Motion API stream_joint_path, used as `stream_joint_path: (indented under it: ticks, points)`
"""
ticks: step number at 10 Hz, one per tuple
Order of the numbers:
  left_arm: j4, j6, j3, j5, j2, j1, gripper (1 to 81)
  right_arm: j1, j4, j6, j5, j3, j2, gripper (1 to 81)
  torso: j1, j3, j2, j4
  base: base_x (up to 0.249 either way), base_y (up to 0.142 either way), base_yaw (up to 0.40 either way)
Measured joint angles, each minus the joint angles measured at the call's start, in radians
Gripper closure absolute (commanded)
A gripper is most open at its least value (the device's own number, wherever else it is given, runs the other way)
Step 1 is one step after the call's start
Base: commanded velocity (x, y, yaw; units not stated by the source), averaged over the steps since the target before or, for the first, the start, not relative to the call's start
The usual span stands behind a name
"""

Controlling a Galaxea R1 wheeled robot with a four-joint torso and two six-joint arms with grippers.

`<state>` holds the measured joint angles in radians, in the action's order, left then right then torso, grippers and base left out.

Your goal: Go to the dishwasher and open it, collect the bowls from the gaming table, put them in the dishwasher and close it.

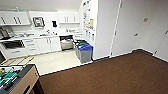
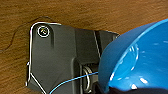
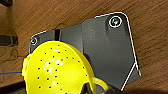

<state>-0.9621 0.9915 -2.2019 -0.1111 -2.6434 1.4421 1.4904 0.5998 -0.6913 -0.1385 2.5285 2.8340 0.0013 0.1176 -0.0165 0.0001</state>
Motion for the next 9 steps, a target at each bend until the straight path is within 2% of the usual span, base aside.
stream_joint_path:
  ticks: [9]
  points:
    - [0.000,0.000,-0.001,-0.002,0.002,0.009,81.1,0.003,0.000,0.000,0.000,0.000,-0.002,81.1,0.000,0.000,0.000,0.000,0.145,0.000,0.000]
